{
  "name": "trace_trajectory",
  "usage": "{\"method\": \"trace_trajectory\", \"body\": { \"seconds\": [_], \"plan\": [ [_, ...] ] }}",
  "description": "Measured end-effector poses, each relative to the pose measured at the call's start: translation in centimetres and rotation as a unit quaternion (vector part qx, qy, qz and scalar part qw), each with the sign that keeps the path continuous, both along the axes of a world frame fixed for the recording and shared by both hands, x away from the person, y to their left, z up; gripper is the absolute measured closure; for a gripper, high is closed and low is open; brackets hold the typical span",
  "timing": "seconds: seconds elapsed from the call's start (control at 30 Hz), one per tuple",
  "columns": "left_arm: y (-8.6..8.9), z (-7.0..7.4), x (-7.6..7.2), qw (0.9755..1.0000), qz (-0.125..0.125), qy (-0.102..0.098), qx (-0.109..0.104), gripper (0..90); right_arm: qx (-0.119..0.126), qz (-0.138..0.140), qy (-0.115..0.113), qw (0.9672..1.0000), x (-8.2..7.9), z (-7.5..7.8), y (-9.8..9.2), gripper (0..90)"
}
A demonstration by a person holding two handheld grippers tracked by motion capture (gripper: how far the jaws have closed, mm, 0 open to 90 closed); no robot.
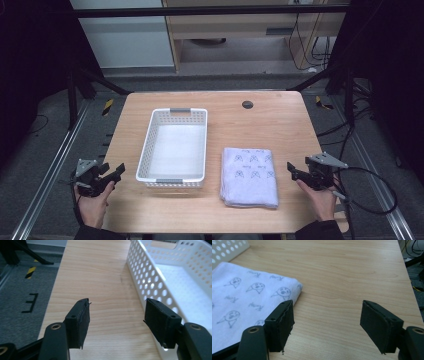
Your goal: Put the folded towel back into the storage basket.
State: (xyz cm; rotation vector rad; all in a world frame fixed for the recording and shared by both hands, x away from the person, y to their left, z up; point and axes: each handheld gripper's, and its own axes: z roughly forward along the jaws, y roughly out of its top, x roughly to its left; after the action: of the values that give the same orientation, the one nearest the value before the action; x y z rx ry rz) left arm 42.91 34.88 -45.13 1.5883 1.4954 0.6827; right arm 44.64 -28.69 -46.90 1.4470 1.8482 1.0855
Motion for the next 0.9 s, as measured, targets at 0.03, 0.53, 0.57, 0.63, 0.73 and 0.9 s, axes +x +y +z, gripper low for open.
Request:
{"method": "trace_trajectory", "body": {
  "seconds": [0.03, 0.53, 0.57, 0.63, 0.73, 0.9],
  "plan": [
    [-0.1, 0.2, -0.1, 1.0000, -0.003, -0.002, -0.003, 35.4, 0.001, 0.000, -0.001, 1.0000, -0.1, 0.2, 0.0, 27.7],
    [-1.8, 2.4, -0.8, 0.9993, -0.031, -0.022, -0.005, 34.5, 0.021, 0.013, -0.006, 0.9997, -0.3, 1.5, 0.1, 28.2],
    [-1.9, 2.5, -0.8, 0.9992, -0.032, -0.024, -0.004, 34.5, 0.020, 0.014, -0.007, 0.9997, -0.4, 1.6, 0.2, 28.0],
    [-2.3, 2.9, -1.0, 0.9989, -0.037, -0.029, -0.004, 34.4, 0.022, 0.016, -0.010, 0.9996, -0.4, 1.9, 0.3, 27.8],
    [-2.9, 3.3, -1.1, 0.9986, -0.045, -0.030, -0.002, 34.5, 0.024, 0.019, -0.017, 0.9994, -0.5, 2.3, 0.4, 27.8],
    [-4.1, 3.9, -1.4, 0.9975, -0.062, -0.033, -0.005, 34.1, 0.038, 0.024, -0.022, 0.9987, -0.8, 2.9, 0.5, 29.9]
  ]
}}
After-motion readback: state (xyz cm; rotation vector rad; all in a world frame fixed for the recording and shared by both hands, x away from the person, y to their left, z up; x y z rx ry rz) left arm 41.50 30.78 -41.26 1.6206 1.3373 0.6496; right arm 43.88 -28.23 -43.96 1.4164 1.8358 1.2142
